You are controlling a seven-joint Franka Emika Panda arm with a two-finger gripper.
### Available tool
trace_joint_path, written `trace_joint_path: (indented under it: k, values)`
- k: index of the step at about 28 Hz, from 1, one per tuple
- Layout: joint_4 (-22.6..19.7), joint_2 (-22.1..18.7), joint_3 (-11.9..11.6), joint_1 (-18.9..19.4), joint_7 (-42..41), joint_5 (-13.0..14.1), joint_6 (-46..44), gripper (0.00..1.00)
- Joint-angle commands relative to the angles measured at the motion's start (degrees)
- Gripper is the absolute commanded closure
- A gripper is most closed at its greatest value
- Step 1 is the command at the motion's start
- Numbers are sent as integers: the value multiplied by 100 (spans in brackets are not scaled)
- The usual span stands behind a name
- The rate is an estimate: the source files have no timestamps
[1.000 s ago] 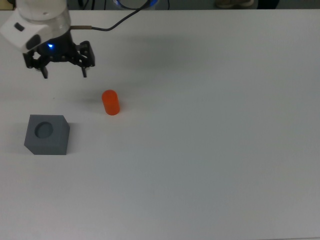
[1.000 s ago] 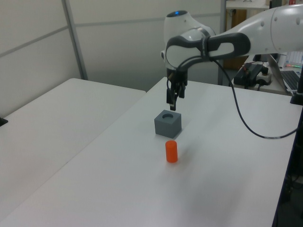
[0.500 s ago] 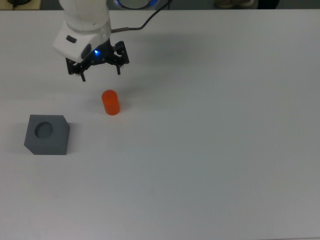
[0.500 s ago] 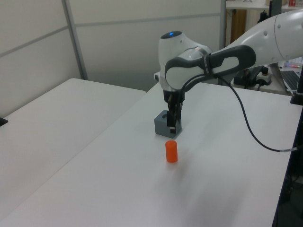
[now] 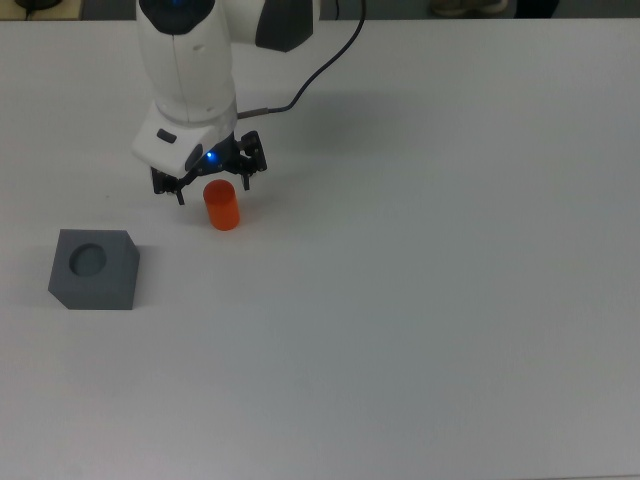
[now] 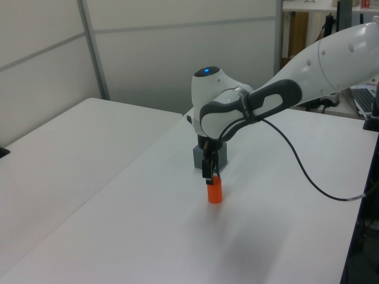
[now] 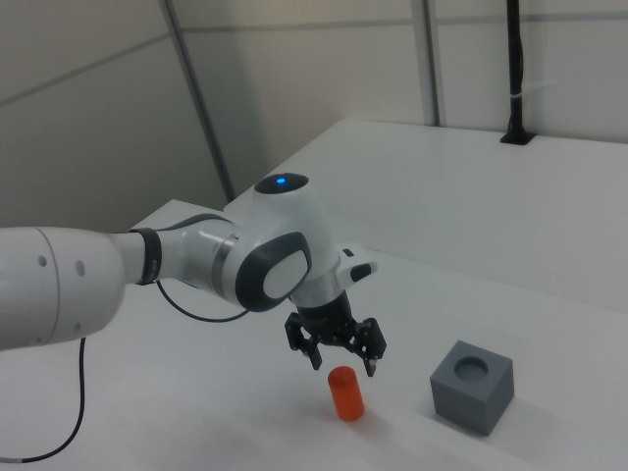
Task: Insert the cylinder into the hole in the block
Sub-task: 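Close the gripper around the orange cylinder and lift it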
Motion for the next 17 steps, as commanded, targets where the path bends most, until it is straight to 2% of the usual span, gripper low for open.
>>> trace_joint_path:
  k: [1, 6, 8, 17]
  values:
    - [-72, 28, 33, 8, -95, -215, 120, 0]
    - [-89, 72, 77, 8, -86, -338, 85, 0]
    - [-107, 90, 86, 8, -86, -417, 50, 12]
    - [-204, 81, 95, 16, -86, -497, -55, 39]
